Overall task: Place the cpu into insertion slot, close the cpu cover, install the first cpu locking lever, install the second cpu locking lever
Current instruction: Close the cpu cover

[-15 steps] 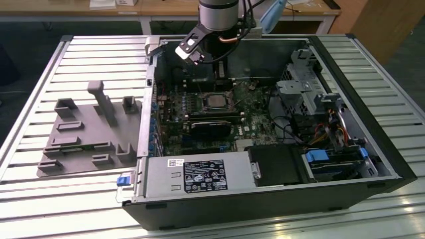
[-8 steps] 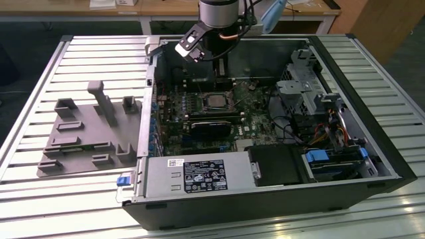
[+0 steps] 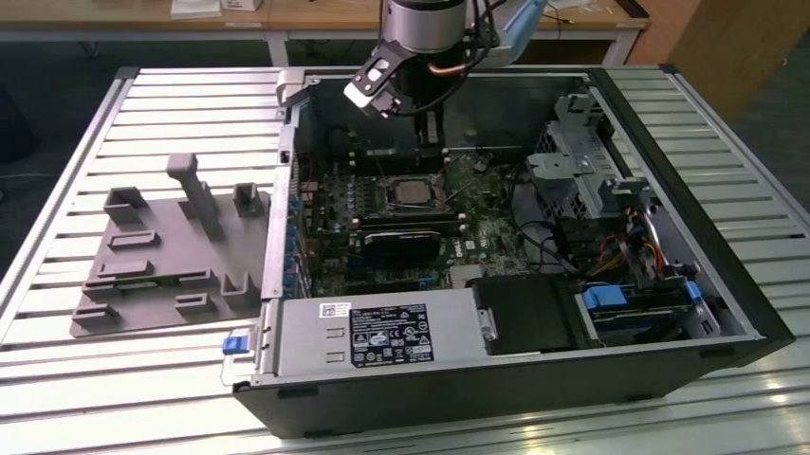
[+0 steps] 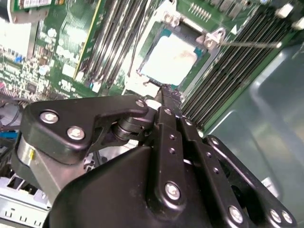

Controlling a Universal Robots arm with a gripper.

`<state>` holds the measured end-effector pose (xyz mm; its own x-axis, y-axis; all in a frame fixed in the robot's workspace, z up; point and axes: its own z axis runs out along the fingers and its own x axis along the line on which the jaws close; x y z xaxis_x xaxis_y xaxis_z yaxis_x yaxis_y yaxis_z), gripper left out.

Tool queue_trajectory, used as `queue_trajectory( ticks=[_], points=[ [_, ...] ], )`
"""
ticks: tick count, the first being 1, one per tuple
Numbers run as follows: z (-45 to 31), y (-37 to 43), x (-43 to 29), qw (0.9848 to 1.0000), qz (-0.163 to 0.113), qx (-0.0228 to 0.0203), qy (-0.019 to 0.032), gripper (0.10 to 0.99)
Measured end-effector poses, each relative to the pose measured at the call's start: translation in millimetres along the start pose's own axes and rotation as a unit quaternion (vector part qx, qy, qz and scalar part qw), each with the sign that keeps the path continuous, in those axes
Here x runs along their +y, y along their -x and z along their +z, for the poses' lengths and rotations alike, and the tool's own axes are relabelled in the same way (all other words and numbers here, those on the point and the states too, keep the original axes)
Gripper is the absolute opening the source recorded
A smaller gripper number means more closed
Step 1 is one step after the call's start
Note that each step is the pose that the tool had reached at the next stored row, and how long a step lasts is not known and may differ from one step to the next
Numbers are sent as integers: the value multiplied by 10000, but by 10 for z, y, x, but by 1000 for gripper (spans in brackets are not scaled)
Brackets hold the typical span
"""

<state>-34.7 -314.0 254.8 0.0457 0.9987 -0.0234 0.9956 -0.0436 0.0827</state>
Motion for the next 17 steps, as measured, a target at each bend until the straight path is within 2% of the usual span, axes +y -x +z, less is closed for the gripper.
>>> queue_trajectory(
  ticks=[9,17],
  points=[
    [20,-11,253,10000,0,0,-7,102],
    [-4,-12,266,10000,0,4,-6,102]
  ],
)
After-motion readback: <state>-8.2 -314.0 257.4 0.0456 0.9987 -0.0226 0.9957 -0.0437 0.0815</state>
